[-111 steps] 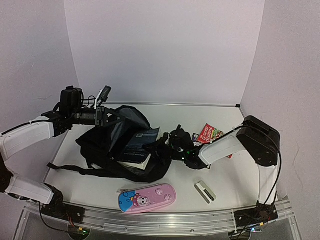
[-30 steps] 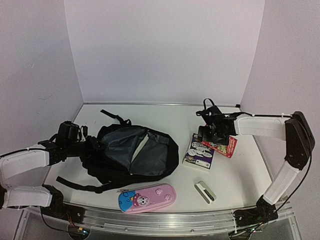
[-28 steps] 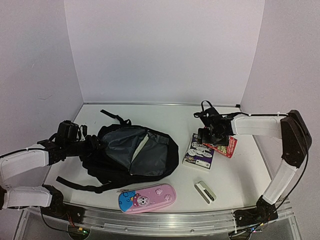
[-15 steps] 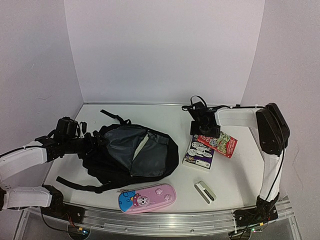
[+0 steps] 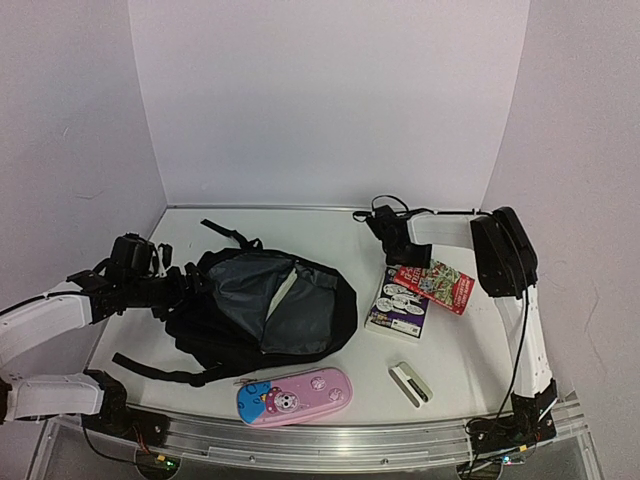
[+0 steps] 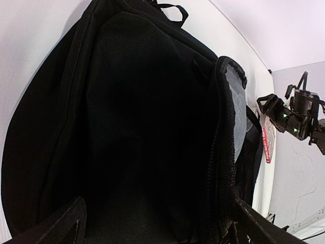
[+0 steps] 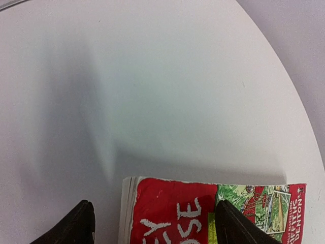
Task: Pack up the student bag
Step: Pick up the book from the center of the board.
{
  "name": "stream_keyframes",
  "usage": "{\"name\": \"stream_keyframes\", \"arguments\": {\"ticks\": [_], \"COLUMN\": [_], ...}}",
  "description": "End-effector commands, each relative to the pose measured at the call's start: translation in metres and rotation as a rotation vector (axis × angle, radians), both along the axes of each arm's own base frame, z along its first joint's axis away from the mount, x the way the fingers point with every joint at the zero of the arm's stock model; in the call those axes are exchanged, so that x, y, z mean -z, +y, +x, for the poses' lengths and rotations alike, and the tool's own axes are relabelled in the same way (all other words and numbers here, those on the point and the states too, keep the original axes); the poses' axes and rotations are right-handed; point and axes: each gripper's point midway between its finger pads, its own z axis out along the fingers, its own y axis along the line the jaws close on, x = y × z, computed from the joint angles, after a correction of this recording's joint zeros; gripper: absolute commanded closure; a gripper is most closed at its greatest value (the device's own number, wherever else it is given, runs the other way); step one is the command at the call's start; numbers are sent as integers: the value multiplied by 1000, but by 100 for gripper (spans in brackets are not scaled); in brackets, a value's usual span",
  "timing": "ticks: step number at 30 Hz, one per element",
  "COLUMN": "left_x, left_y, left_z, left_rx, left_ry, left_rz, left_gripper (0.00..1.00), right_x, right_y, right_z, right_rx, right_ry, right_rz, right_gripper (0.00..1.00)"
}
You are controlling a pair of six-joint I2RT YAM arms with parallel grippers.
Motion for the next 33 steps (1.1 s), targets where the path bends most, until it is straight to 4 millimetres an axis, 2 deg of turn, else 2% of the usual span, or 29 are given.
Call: {"name": "stream_keyframes", "arguments": {"ticks": [1, 3, 10, 12, 15, 18, 21, 23, 29, 33], "left_x": [-26, -26, -26, -28, -30, -36, -41, -46, -68, -91], "left_y": [2, 2, -1, -2, -2, -2, -2, -3, -9, -13], "left_z": [10, 10, 12, 13, 14, 16, 17, 18, 23, 31], "left_rx": [-11, -13, -2, 1, 1, 1, 3, 10, 74, 106], "left_ry": [-74, -74, -71, -73, -79, -90, -103, -116, -193, -243], "left_rz": [-2, -2, -5, -5, -6, -5, -1, 1, 22, 41], "left_gripper": [5, 5, 4, 4, 4, 4, 4, 4, 4, 4], "right_x": [-7, -4, 13, 19, 22, 14, -9, -33, -100, -148], "right_y": [-11, -12, -14, -15, -16, -13, -12, -12, -12, 7], "right_z": [6, 6, -1, -4, -6, -4, -1, -1, -14, -30], "right_rx": [33, 34, 27, 27, 30, 32, 33, 34, 14, -77], "right_ry": [6, 16, 81, 99, 111, 96, 55, 14, -86, -155], "right_rz": [-86, -91, -114, -126, -127, -100, -82, -64, -3, 102], "right_gripper": [28, 31, 30, 33, 49, 73, 91, 99, 100, 100]}}
